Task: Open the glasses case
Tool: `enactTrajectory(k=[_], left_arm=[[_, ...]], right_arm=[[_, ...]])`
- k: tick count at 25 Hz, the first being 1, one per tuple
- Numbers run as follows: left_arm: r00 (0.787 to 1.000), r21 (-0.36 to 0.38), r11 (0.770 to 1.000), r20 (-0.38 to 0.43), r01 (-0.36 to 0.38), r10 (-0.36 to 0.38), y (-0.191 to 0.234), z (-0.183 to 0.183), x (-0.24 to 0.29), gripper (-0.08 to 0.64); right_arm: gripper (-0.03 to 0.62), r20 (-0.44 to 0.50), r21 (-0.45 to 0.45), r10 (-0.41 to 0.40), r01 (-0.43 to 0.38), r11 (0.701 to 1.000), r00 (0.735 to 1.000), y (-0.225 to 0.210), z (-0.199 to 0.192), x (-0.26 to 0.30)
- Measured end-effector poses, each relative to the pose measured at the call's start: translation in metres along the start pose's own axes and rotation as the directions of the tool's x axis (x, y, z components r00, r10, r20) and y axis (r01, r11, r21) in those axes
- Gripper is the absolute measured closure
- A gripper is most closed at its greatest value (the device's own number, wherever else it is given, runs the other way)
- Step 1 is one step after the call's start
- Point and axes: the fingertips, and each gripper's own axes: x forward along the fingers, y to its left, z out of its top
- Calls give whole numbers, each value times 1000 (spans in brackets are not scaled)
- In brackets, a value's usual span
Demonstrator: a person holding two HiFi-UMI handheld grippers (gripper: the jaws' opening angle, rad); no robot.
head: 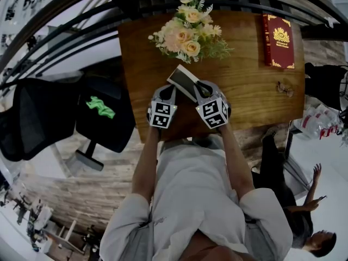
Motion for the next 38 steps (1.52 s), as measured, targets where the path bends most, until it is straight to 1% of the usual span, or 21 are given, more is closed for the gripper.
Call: enactTrajectory(k=[7,10,14,16,23,28,32,35,38], left_arm=[[1000,0,1000,1,-2,2,1,0,0,540],[1000,-3,1000,0,-2,2,0,0,1,540],[1000,-3,1000,-1,-4,4,0,2,1,540],[1000,-3,1000,-1,-4,4,0,2,1,540],[1000,-3,1000,-5,-8,8,0,2,3,540],[1000,0,1000,-6,-9,9,0,3,4,540],[1000,-17,1000,0,-2,2,0,4,4,540],[1000,-49,999,22,0,1,3,7,2,540],[999,-48,999,38,-5,7,5,12,-1,540]], right_arm=[[557,-12,50,15,-15,999,1000,-5,-3,-2],[560,-13,87,19,-17,996,1000,-7,-7,-3],[565,-5,137,-1,2,991,1000,-13,-10,-4],[568,-6,148,-14,15,989,1000,-17,-11,-4],[572,-30,135,-61,65,989,998,-33,-15,0],[551,-45,126,-102,107,986,994,-42,-19,3],[526,-44,111,-100,104,988,994,-43,-18,1],[525,-24,106,-87,89,990,996,-38,-14,-3],[525,-6,99,-82,82,992,997,-34,-12,-8]])
